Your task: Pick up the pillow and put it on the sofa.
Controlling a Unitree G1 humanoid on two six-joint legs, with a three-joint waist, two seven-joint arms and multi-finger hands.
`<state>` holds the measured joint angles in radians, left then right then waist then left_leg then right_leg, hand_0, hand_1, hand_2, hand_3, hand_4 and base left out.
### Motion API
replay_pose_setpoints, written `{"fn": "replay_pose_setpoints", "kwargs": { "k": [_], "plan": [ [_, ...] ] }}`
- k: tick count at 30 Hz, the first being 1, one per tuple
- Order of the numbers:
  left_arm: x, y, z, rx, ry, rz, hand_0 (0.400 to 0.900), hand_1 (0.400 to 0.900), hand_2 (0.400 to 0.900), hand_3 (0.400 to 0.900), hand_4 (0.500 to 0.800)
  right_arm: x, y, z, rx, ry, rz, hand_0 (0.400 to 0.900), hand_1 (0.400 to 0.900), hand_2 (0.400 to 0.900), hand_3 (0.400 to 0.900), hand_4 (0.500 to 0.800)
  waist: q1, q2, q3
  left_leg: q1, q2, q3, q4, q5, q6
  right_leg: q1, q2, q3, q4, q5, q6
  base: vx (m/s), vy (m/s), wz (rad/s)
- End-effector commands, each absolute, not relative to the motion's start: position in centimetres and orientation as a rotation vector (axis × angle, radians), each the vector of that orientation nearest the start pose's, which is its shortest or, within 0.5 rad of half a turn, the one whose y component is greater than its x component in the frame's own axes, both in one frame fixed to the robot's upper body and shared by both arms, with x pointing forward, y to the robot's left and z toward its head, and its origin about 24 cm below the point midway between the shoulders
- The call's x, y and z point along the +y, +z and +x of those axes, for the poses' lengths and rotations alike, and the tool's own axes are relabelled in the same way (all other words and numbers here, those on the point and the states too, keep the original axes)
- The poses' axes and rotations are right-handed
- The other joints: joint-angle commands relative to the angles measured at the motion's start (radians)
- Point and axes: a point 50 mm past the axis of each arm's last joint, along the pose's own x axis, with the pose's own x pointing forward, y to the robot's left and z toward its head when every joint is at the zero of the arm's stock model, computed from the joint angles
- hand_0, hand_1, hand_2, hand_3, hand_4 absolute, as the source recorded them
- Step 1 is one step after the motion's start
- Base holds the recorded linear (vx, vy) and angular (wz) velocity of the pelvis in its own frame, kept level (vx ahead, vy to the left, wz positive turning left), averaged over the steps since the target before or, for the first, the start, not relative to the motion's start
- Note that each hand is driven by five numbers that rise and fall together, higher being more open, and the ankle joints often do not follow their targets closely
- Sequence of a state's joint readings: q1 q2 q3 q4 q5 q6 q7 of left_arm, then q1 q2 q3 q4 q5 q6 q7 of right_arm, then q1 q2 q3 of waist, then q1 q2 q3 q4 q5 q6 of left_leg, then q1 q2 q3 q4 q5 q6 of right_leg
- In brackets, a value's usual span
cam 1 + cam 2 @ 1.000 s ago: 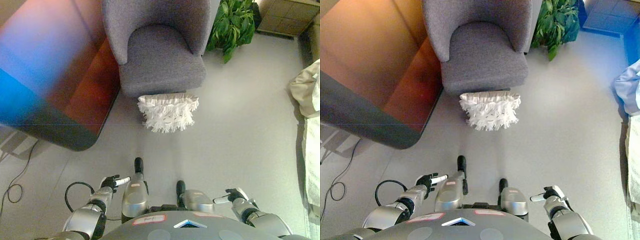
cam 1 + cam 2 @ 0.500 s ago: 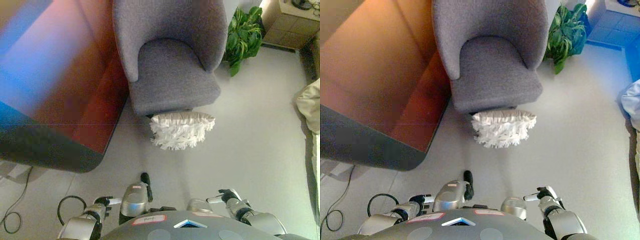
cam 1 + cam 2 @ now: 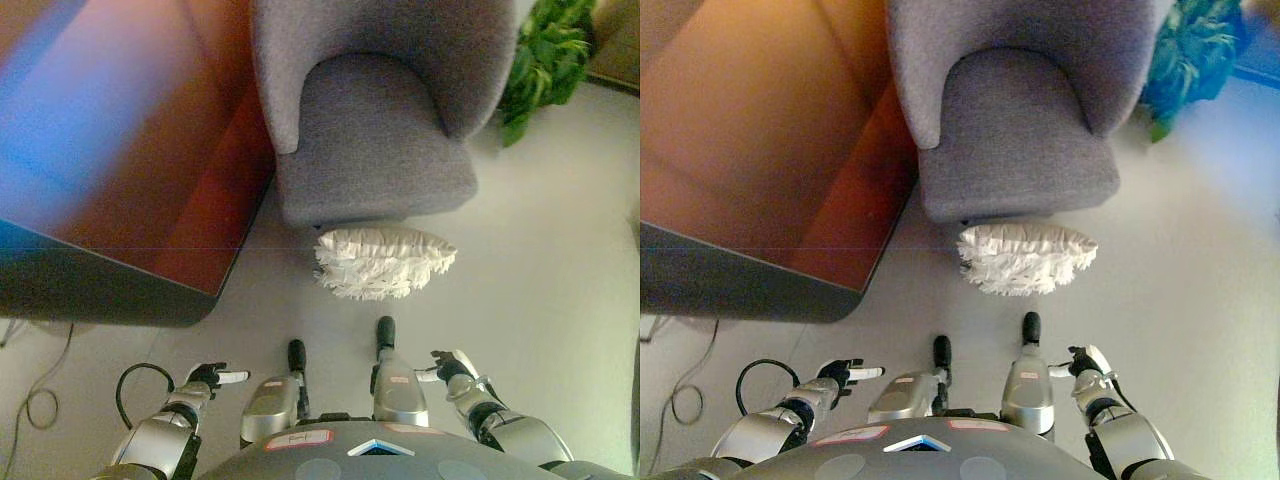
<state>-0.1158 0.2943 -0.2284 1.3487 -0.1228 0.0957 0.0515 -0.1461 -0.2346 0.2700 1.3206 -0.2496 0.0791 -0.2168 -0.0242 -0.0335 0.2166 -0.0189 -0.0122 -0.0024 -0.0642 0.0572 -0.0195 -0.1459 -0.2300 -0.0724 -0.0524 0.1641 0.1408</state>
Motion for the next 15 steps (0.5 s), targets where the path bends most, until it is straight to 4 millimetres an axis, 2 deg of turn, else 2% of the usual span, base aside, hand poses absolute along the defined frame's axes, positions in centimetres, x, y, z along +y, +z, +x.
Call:
{"fn": "replay_pose_setpoints", "kwargs": {
  "k": [1, 3, 4, 5, 6, 9, 12, 15],
  "plan": [
    [27.0, -15.4, 9.0, 1.359, 0.169, 0.388, 0.900, 0.900, 0.900, 0.900, 0.800, -27.0, -12.7, 16.4, 1.042, -0.071, -0.956, 0.900, 0.900, 0.900, 0.900, 0.800, 0.022, -0.001, 0.047, -0.061, 0.063, 0.015, 0.192, -0.121, 0.013, -0.090, -0.027, 0.017, 0.135, 0.026, 0.014, 0.04, -0.296, 0.43],
    [27.1, -15.2, 9.8, 1.338, 0.148, 0.414, 0.900, 0.900, 0.900, 0.900, 0.800, -27.9, -11.2, 18.7, 0.973, -0.141, -0.968, 0.900, 0.900, 0.900, 0.900, 0.800, 0.040, 0.007, 0.074, -0.072, 0.077, 0.001, 0.163, -0.094, 0.004, -0.089, -0.025, -0.007, 0.128, 0.022, 0.011, -0.01, -0.259, 0.38],
    [27.2, -15.1, 9.8, 1.339, 0.150, 0.415, 0.900, 0.900, 0.900, 0.900, 0.800, -28.0, -11.0, 19.0, 0.956, -0.150, -0.980, 0.900, 0.900, 0.900, 0.900, 0.800, 0.043, 0.009, 0.078, -0.074, 0.079, -0.001, 0.159, -0.090, 0.003, -0.088, -0.024, -0.010, 0.126, 0.022, 0.011, -0.03, -0.150, 0.23],
    [27.3, -15.0, 10.4, 1.321, 0.144, 0.421, 0.900, 0.900, 0.900, 0.900, 0.800, -28.8, -9.8, 20.5, 0.917, -0.189, -0.996, 0.900, 0.900, 0.900, 0.900, 0.800, 0.052, 0.017, 0.093, -0.086, 0.083, -0.012, 0.138, -0.069, -0.002, -0.091, -0.017, -0.019, 0.130, 0.012, 0.007, -0.08, -0.149, 0.23],
    [27.4, -14.8, 11.1, 1.307, 0.135, 0.428, 0.900, 0.900, 0.900, 0.900, 0.800, -29.8, -8.1, 22.5, 0.858, -0.235, -1.032, 0.900, 0.900, 0.900, 0.900, 0.800, 0.062, 0.027, 0.110, -0.100, 0.084, -0.021, 0.117, -0.051, -0.008, -0.099, -0.012, -0.032, 0.133, 0.003, 0.003, -0.10, -0.154, 0.28],
    [27.8, -14.5, 11.6, 1.292, 0.138, 0.427, 0.900, 0.900, 0.900, 0.900, 0.800, -32.3, -3.7, 26.1, 0.736, -0.357, -1.134, 0.900, 0.900, 0.900, 0.900, 0.800, 0.074, 0.052, 0.141, -0.134, 0.089, -0.045, 0.092, -0.021, -0.018, -0.133, 0.001, -0.059, 0.174, -0.028, -0.011, -0.03, -0.140, 0.23],
    [28.0, -14.3, 11.9, 1.270, 0.142, 0.418, 0.900, 0.900, 0.900, 0.900, 0.800, -34.8, 0.9, 28.4, 0.631, -0.470, -1.257, 0.900, 0.900, 0.900, 0.900, 0.800, 0.083, 0.079, 0.171, -0.171, 0.086, -0.068, 0.093, -0.006, -0.021, -0.181, 0.003, -0.075, 0.243, -0.065, -0.024, -0.02, -0.049, 0.17],
    [27.6, -14.2, 12.4, 1.252, 0.128, 0.410, 0.900, 0.900, 0.900, 0.900, 0.800, -36.3, 4.8, 30.1, 0.578, -0.514, -1.339, 0.900, 0.900, 0.900, 0.900, 0.800, 0.092, 0.107, 0.187, -0.198, 0.078, -0.081, 0.089, 0.005, -0.023, -0.220, 0.004, -0.084, 0.290, -0.096, -0.035, -0.02, 0.001, 0.14]
  ]
}}
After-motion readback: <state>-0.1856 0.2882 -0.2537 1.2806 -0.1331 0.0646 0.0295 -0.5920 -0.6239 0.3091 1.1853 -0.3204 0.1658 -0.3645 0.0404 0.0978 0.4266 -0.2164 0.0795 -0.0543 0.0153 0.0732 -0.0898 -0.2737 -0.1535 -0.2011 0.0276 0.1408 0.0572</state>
